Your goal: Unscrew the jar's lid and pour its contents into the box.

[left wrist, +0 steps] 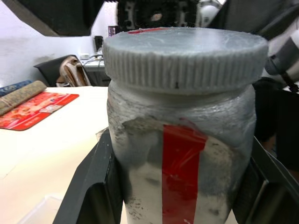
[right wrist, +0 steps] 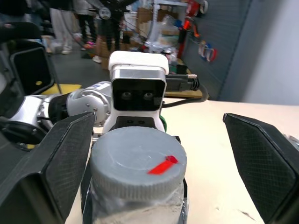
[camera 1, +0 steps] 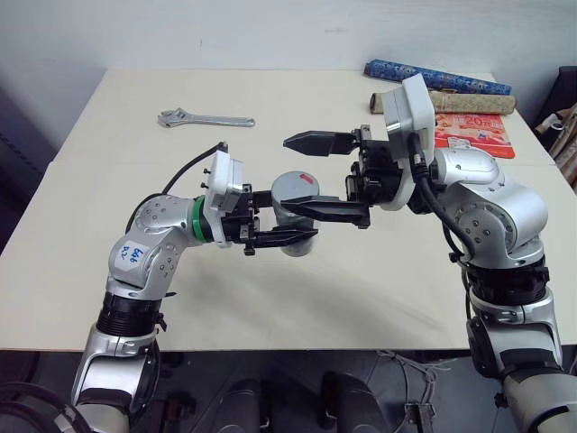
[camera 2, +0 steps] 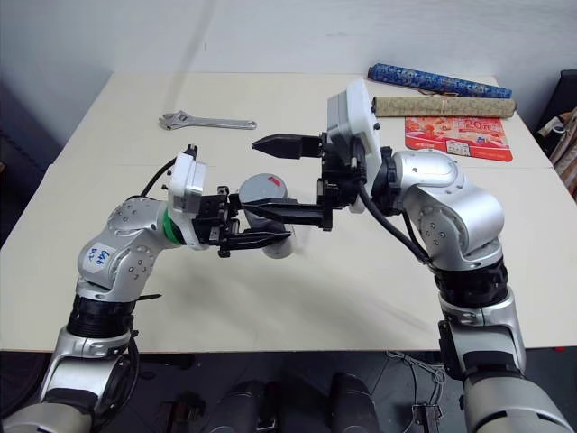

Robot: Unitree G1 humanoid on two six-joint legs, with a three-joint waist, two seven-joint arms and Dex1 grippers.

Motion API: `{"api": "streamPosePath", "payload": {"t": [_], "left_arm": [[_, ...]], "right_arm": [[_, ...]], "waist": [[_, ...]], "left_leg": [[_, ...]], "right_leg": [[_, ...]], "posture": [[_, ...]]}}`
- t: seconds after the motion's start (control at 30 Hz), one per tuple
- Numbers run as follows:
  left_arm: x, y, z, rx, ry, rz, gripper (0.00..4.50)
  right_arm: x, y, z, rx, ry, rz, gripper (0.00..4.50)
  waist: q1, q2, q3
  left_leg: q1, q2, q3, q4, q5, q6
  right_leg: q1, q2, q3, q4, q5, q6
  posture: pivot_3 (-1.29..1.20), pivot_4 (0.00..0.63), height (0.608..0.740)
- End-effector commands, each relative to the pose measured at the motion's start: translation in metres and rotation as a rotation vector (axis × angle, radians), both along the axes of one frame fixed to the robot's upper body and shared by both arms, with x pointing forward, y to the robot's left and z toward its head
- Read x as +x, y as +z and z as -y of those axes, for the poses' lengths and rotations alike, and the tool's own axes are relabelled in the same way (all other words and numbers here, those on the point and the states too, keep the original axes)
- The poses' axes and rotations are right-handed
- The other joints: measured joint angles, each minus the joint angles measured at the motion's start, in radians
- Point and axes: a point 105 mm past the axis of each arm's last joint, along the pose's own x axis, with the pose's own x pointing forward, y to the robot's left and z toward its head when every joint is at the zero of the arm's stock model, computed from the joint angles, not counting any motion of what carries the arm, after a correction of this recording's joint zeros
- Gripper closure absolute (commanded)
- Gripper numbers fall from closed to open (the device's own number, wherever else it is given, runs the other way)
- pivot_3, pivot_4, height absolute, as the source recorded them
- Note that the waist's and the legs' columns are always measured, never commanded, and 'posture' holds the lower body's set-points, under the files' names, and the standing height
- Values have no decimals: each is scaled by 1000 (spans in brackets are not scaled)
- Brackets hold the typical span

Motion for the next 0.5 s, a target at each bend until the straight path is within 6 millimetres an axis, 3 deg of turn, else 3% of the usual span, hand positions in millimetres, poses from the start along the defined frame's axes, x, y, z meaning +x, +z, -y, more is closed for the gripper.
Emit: {"api": "streamPosePath", "payload": {"t": [0.03, 0.23, 0.5], "left_arm": [[-2, 3, 3, -4, -9, 23, 2183], [-2, 0, 6, 5, -13, 18, 2183], [-4, -4, 8, 15, -14, 14, 2183]], "right_arm": [[-2, 7, -4, 6, -34, 41, 33], [3, 1, -15, -29, -63, 22, 33], [9, -1, -13, -26, -94, 13, 33]], "waist": [[-1, 0, 0], [-1, 0, 0], [0, 0, 0]], "left_leg": [[0, 0, 0, 0, 0, 0], [0, 0, 0, 0, 0, 0], [0, 0, 0, 0, 0, 0]], "right_leg": [[0, 0, 0, 0, 0, 0], [0, 0, 0, 0, 0, 0], [0, 0, 0, 0, 0, 0]], "posture": [[0, 150, 740], [0, 150, 740], [0, 150, 740]]}}
